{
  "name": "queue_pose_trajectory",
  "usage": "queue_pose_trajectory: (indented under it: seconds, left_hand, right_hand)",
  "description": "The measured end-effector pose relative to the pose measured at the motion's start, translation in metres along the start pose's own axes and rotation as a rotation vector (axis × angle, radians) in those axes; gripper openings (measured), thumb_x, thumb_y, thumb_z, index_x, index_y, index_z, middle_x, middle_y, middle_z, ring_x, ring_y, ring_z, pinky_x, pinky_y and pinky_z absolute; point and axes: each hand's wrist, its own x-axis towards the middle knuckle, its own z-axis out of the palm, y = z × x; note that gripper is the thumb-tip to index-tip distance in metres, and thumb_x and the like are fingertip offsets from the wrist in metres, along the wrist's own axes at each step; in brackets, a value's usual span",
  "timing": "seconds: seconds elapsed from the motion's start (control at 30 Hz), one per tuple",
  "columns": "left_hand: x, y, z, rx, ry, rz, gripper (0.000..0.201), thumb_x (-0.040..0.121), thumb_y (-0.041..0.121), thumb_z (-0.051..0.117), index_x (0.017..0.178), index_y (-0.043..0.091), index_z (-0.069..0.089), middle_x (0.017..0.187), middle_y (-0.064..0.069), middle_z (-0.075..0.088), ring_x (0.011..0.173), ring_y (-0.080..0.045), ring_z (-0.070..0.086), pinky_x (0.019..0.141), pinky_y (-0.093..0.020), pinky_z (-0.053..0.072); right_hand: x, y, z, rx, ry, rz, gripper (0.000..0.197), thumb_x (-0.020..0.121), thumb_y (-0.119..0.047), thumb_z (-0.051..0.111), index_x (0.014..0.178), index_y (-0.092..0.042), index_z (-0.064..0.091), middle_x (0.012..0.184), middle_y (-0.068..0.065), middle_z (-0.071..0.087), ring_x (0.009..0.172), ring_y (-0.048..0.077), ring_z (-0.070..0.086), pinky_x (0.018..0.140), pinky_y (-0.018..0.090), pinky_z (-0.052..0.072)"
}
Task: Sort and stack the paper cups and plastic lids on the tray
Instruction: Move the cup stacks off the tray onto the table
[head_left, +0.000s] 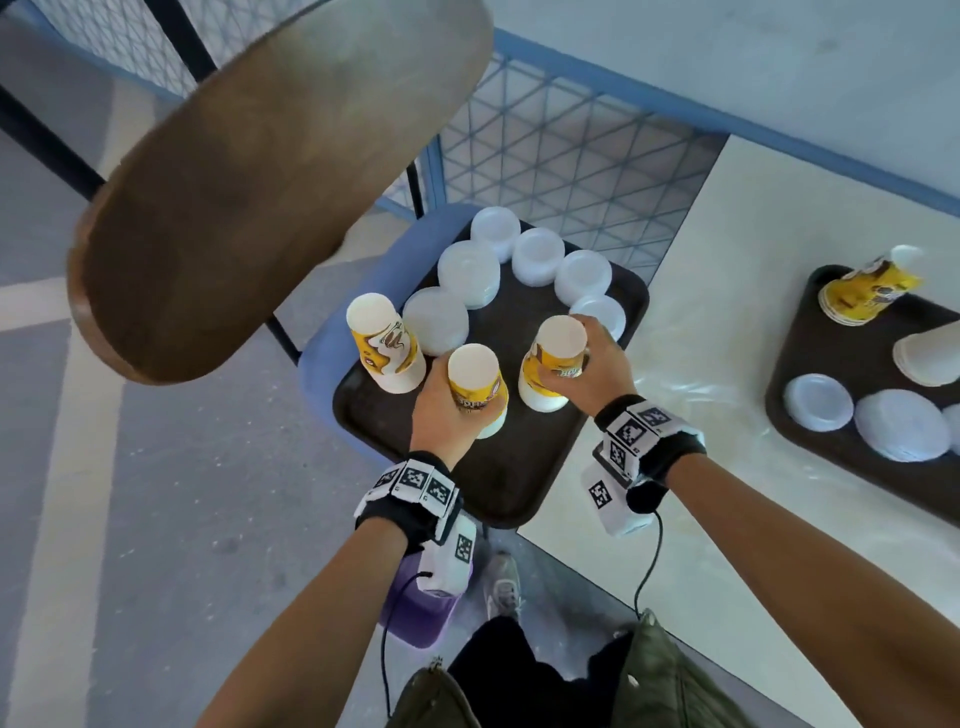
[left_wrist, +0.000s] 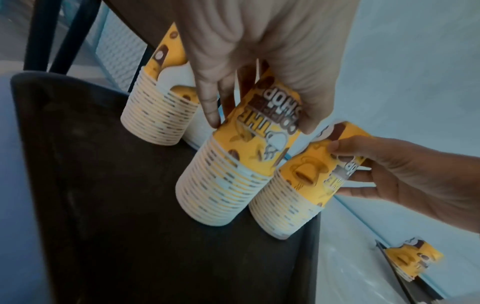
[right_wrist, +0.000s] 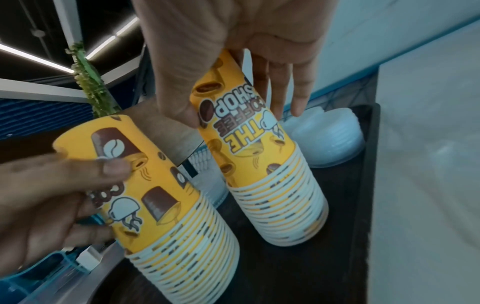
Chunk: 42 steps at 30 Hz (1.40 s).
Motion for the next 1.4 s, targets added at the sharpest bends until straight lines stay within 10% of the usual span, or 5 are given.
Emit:
queue_pose_trajectory:
  seconds: [0.2, 0.4, 0.9, 1.27, 1.4]
  left_hand:
    - [0.004, -0.024, 0.016, -0.038, -0.017, -0.134, 0.081, 0.065, 0.016, 0.082, 0.132, 0.018, 0.038, 0.131, -0.003, 0.053, 0.12, -0.018, 0.051, 0.099, -0.024, 0.038]
    - [0.01, -0.035, 0.025, -0.009, 0.0, -0.211, 0.09, 0.064, 0.021, 0.083, 0.137, 0.022, 0.032, 0.133, -0.002, 0.052, 0.124, -0.021, 0.049, 0.105, -0.034, 0.039]
    - [0.017, -0.013, 0.032, 0.011, -0.025, -0.104, 0.079, 0.066, 0.018, 0.082, 0.133, 0.015, 0.04, 0.126, -0.003, 0.058, 0.112, -0.014, 0.055, 0.093, -0.018, 0.034]
    - [-0.016, 0.097, 0.205, 0.069, -0.521, 0.256, 0.094, 0.041, 0.054, 0.078, 0.121, 0.012, 0.053, 0.109, -0.003, 0.066, 0.098, -0.017, 0.062, 0.088, -0.025, 0.045]
    - [-0.071, 0.117, 0.289, 0.159, -0.73, 0.321, 0.075, 0.057, 0.03, 0.088, 0.121, 0.012, 0.053, 0.103, 0.003, 0.064, 0.094, -0.014, 0.061, 0.076, -0.013, 0.043]
  right_hand:
    - [0.009, 0.023, 0.025, -0.024, -0.044, 0.175, 0.081, 0.066, -0.034, 0.081, 0.131, -0.014, 0.039, 0.13, 0.006, 0.054, 0.122, 0.027, 0.05, 0.103, 0.038, 0.041]
    - [0.012, 0.037, 0.039, 0.102, -0.041, 0.277, 0.089, 0.064, -0.03, 0.083, 0.136, -0.021, 0.032, 0.13, 0.002, 0.055, 0.122, 0.026, 0.051, 0.105, 0.04, 0.04]
    - [0.001, 0.033, 0.008, 0.252, 0.109, 0.249, 0.078, 0.066, -0.029, 0.08, 0.131, -0.018, 0.038, 0.118, 0.001, 0.059, 0.111, 0.025, 0.056, 0.088, 0.027, 0.042]
    - [-0.094, 0.142, -0.17, 0.386, 0.646, 0.425, 0.071, 0.067, -0.02, 0.081, 0.125, -0.007, 0.041, 0.104, -0.002, 0.055, 0.096, 0.013, 0.052, 0.087, 0.027, 0.043]
    - [-0.165, 0.211, -0.215, 0.471, 0.84, 0.565, 0.076, 0.057, -0.022, 0.085, 0.12, -0.003, 0.045, 0.109, 0.007, 0.061, 0.097, 0.022, 0.059, 0.083, 0.031, 0.047]
